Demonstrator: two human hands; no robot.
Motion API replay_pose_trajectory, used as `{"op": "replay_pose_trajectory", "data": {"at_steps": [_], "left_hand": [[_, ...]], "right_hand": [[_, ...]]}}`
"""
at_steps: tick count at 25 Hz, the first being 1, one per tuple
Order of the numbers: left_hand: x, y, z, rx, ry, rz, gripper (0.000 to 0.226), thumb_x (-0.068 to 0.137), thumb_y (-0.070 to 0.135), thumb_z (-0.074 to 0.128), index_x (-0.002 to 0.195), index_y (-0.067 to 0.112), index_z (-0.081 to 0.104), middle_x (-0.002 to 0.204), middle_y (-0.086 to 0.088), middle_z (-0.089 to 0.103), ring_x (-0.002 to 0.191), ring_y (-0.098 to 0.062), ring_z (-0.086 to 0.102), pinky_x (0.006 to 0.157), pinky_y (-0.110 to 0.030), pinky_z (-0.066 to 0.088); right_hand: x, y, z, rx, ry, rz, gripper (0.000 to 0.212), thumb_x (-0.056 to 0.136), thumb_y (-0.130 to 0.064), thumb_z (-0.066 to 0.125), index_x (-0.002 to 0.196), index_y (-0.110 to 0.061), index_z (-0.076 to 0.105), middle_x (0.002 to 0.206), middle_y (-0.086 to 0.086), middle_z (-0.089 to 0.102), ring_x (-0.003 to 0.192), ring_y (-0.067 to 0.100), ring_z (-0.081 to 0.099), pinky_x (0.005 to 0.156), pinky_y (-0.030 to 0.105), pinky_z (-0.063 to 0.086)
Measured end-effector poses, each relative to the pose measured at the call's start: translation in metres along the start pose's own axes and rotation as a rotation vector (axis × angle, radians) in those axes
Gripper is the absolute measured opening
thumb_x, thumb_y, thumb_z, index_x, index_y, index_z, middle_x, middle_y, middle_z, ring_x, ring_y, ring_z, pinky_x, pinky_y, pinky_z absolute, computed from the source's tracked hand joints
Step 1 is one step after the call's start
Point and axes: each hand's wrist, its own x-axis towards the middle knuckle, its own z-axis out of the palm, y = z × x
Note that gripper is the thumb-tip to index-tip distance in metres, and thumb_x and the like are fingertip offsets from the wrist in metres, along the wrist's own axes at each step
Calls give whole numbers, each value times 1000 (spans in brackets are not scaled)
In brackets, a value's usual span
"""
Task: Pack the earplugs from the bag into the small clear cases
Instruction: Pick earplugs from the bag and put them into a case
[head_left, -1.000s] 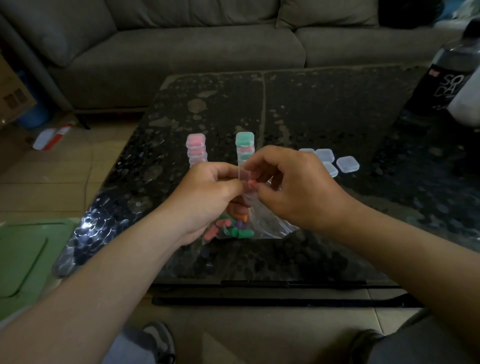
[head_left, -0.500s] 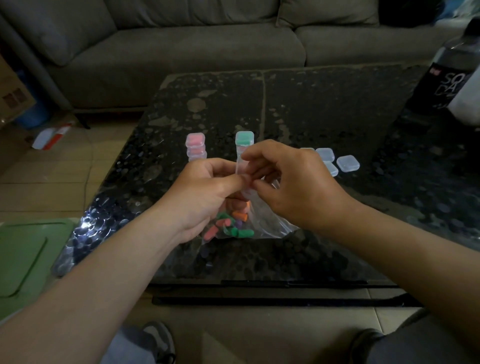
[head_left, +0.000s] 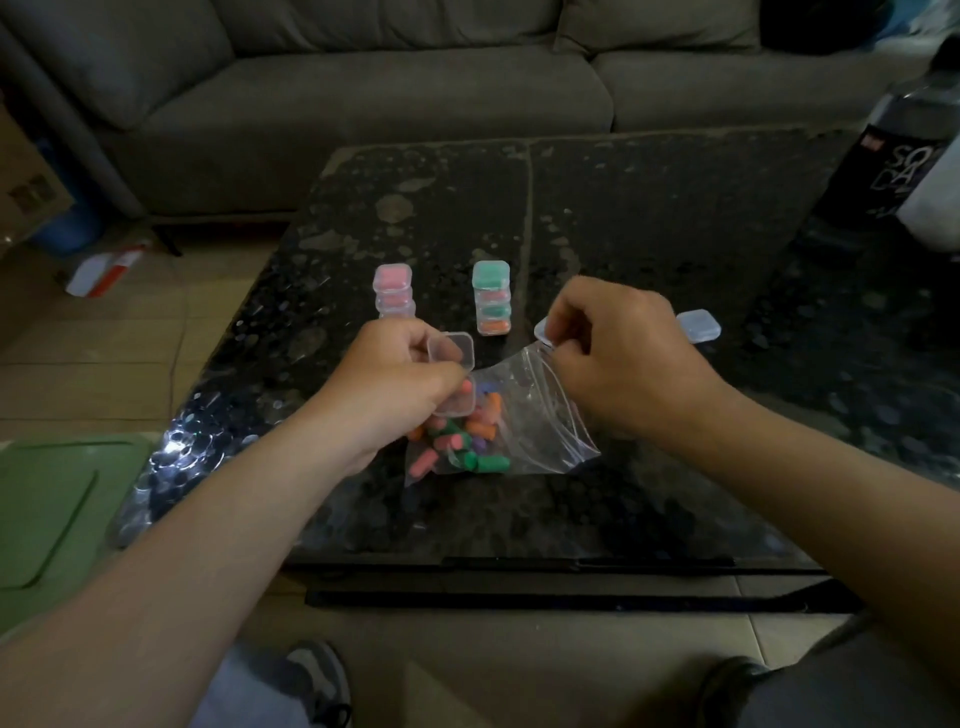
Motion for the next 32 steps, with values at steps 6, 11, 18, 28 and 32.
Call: {"op": "replay_pose_trajectory", "data": {"at_steps": [6, 11, 18, 28, 32], "left_hand": [[8, -7, -3, 47, -10, -39, 11, 85, 5, 74, 90, 15, 71, 83, -9, 72, 79, -25, 70, 74, -46, 59], [5, -6, -1, 31, -40, -46, 7, 90, 4, 69, 94, 10, 68, 78, -13, 68, 67, -31, 70, 51, -36, 50], [0, -3, -3, -34, -72, -67, 6, 93, 1, 67, 95, 6, 65, 70, -10, 65, 64, -32, 69, 46, -34, 49], [5, -7, -28, 5, 66, -107, 14, 90, 6, 73, 98, 18, 68, 106, -9, 71, 96, -24, 73, 82, -46, 64], [4, -7, -27, -19, 37, -139, 15, 91, 6, 72, 100, 17, 69, 108, -9, 72, 95, -24, 74, 82, -46, 64]], "right_hand": [[3, 12, 4, -26, -290, 222, 11, 90, -10, 70, 88, -20, 70, 85, -1, 73, 72, 11, 71, 70, 28, 63], [2, 11, 14, 3, -470, 207, 10, 91, -15, 72, 84, -22, 71, 79, 0, 74, 59, 6, 71, 52, 19, 57], [-3, 1, 25, 170, -529, 132, 25, 96, -28, 69, 77, -12, 72, 60, 11, 70, 46, 15, 67, 46, 24, 51], [-1, -2, 27, 229, -499, 76, 9, 94, -13, 66, 93, -18, 73, 72, 16, 72, 43, 18, 62, 40, 24, 48], [-2, -3, 35, 202, -474, -1, 8, 91, -21, 73, 85, -16, 75, 73, 2, 73, 58, 11, 69, 51, 23, 55]]}}
